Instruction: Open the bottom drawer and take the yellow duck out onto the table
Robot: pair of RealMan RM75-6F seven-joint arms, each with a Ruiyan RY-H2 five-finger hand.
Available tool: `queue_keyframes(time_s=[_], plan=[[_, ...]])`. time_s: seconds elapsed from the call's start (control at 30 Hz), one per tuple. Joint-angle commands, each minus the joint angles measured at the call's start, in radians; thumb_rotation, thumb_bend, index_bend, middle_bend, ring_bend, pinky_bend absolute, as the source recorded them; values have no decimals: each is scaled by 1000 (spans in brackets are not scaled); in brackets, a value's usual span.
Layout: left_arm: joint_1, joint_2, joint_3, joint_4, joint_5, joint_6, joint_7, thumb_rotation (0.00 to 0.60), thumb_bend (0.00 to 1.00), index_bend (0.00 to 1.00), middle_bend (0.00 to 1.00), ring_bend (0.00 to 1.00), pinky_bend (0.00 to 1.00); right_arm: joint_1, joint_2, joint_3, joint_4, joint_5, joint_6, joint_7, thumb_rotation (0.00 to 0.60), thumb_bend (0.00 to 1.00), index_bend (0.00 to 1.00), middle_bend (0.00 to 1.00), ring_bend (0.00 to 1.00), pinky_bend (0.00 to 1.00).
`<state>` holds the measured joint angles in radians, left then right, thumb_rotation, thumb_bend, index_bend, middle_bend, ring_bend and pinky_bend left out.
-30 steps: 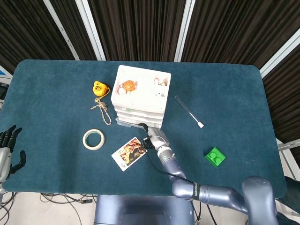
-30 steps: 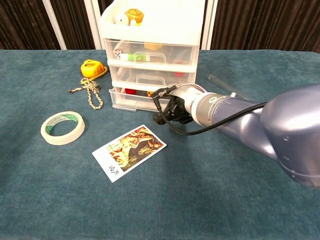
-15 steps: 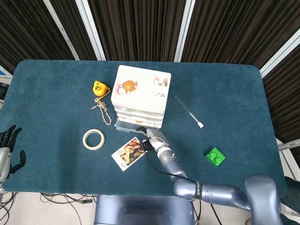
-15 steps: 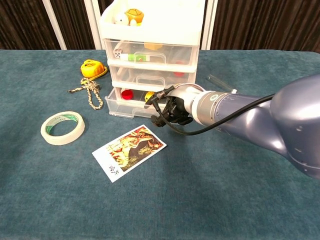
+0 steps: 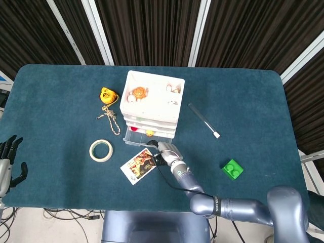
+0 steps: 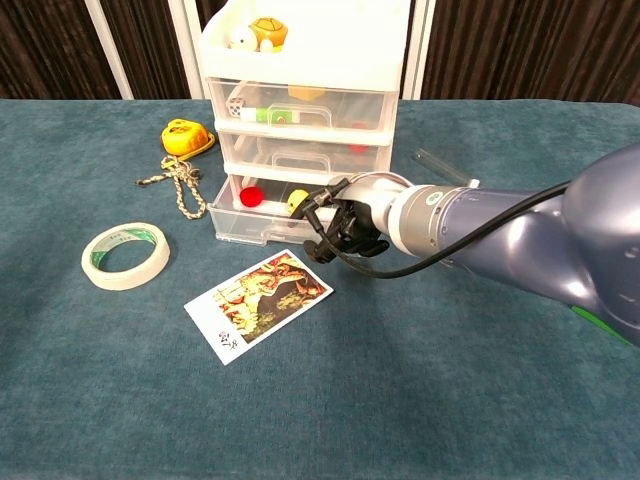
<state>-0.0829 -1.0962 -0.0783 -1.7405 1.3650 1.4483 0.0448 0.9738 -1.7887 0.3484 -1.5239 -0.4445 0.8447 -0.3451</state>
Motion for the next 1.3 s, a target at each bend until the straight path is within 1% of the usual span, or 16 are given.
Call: queue_keyframes(time_s=[0.03,0.37,1.0,1.17,1.23,1.3], plan=[[0,0,0,0,0,0,1,600,582,58,0,0,0,5,10,-9,-13,5,2,-8,600,608,266,1000,1000,1000],[0,-2,0,1,4,3,-1,600,582,58,0,0,0,15,43,-37,-56,20,11,-19,600,610,289,1000,1000,1000],[1,-3,0,4,6,5,-2,600,582,58,0,0,0,42,105,-85,-172,33,27,-44,600,612,289,1000,1000,1000],[1,-1,-5,4,1,8,-5,600,582,58,0,0,0,48,111,-90,-184,38,41,-46,600,611,289,1000,1000,1000],[1,-1,-5,5,1,8,-6,600,582,58,0,0,0,49,113,-91,-186,39,46,-45,600,611,272,1000,1000,1000],[1,-1,-4,5,2,6,-4,600,582,58,0,0,0,52,121,-100,-188,44,44,-51,600,611,235,1000,1000,1000]])
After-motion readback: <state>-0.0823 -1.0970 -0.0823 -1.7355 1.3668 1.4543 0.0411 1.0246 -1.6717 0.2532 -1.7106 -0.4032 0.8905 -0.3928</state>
